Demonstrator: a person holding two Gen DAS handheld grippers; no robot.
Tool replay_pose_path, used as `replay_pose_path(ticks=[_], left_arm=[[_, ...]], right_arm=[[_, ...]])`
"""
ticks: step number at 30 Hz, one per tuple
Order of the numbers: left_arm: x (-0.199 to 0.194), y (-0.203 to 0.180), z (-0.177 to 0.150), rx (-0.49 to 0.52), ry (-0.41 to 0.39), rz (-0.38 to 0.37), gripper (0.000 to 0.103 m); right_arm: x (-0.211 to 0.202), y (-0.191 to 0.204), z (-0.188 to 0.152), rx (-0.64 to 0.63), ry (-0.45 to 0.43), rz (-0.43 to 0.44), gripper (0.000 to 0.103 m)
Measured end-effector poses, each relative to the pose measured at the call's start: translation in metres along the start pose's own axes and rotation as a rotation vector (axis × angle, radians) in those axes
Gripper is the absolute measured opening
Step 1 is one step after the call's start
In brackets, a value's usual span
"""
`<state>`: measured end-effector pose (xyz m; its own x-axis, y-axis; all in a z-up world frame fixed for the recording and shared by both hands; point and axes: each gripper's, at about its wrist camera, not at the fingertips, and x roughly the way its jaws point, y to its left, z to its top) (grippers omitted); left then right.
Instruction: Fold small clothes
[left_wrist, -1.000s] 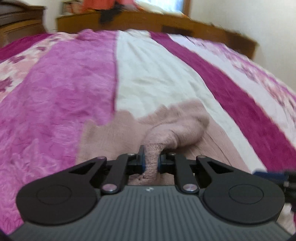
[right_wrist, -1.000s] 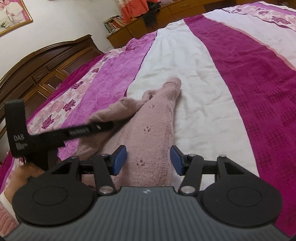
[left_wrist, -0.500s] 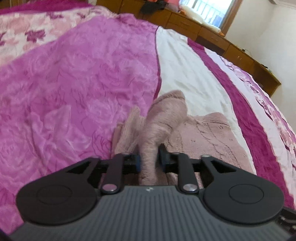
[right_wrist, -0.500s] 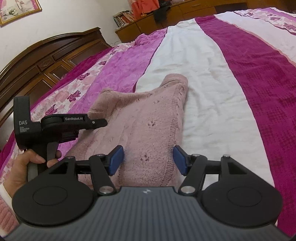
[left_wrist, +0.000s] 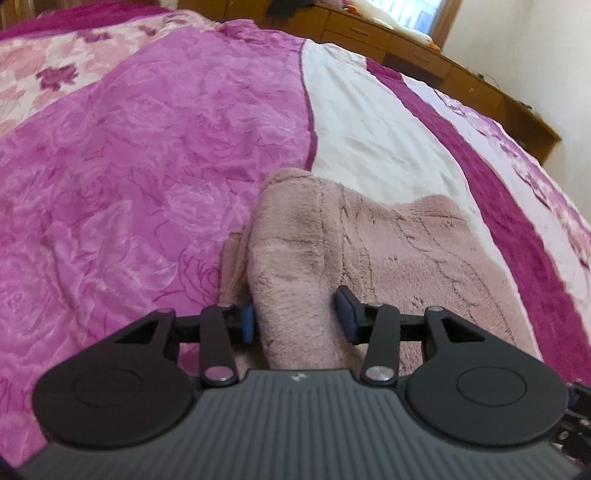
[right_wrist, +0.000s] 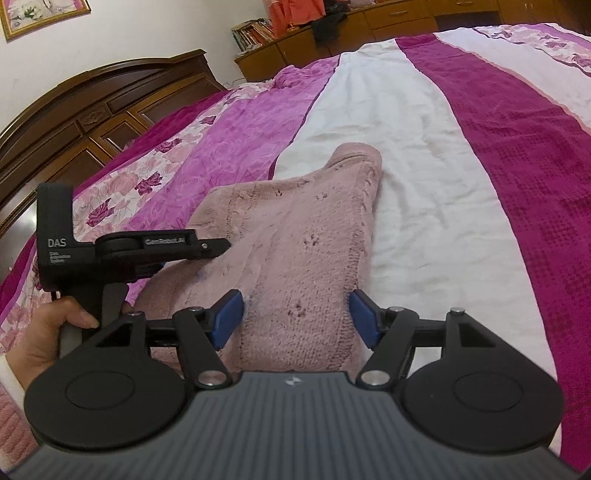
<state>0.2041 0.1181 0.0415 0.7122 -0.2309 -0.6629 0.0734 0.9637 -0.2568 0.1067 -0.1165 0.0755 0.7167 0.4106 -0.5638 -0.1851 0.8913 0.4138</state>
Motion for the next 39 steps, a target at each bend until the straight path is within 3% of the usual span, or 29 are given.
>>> replay_pose_path(ticks=[1, 2, 6, 8, 14, 16, 18, 26, 30, 31, 36, 39], left_arm=[[0.001, 0.0, 0.0, 0.003, -0.002, -0.008, 0.027], [0.001, 0.001, 0.001, -0.005, -0.006, -0.02, 0.02], [-0.009, 0.011, 0.008, -0.017, -0.044, 0.038, 0.016], [-0.008, 0.022, 0.008, -0.052, -0.024, 0.031, 0.016], [-0.02, 0.025, 0.008, -0.064, -0.006, -0.004, 0.027], [-0.029, 0.024, 0.009, -0.063, -0.006, 0.017, 0.05], [-0.039, 0.023, 0.008, -0.047, -0.016, 0.03, 0.059], [-0.051, 0.025, -0.007, -0.074, 0.068, -0.092, 0.067], [-0.047, 0.026, -0.016, -0.072, 0.09, -0.073, 0.068], [-0.045, 0.028, -0.018, -0.073, 0.098, -0.068, 0.073], [-0.036, 0.043, -0.024, -0.219, 0.128, -0.126, 0.075], [-0.033, 0.046, -0.029, -0.277, 0.14, -0.196, 0.07]], right_arm=[[0.0, 0.002, 0.0, -0.002, 0.001, 0.001, 0.073], [0.0, 0.005, 0.0, -0.004, 0.003, 0.003, 0.073], [-0.002, 0.019, 0.003, -0.048, -0.001, 0.036, 0.073], [-0.002, 0.025, 0.002, -0.077, -0.002, 0.029, 0.073], [-0.001, 0.019, 0.001, -0.078, 0.011, 0.013, 0.074], [-0.004, 0.014, 0.002, -0.062, 0.013, 0.023, 0.073], [-0.007, 0.008, 0.004, -0.035, 0.011, 0.036, 0.074], [-0.008, -0.034, 0.013, 0.184, -0.002, 0.041, 0.075], [0.01, -0.052, 0.014, 0.292, 0.065, 0.118, 0.081], [0.016, -0.056, 0.013, 0.312, 0.081, 0.139, 0.082], [0.045, -0.057, 0.009, 0.366, 0.141, 0.203, 0.082], [0.055, -0.047, 0.01, 0.32, 0.141, 0.204, 0.08]])
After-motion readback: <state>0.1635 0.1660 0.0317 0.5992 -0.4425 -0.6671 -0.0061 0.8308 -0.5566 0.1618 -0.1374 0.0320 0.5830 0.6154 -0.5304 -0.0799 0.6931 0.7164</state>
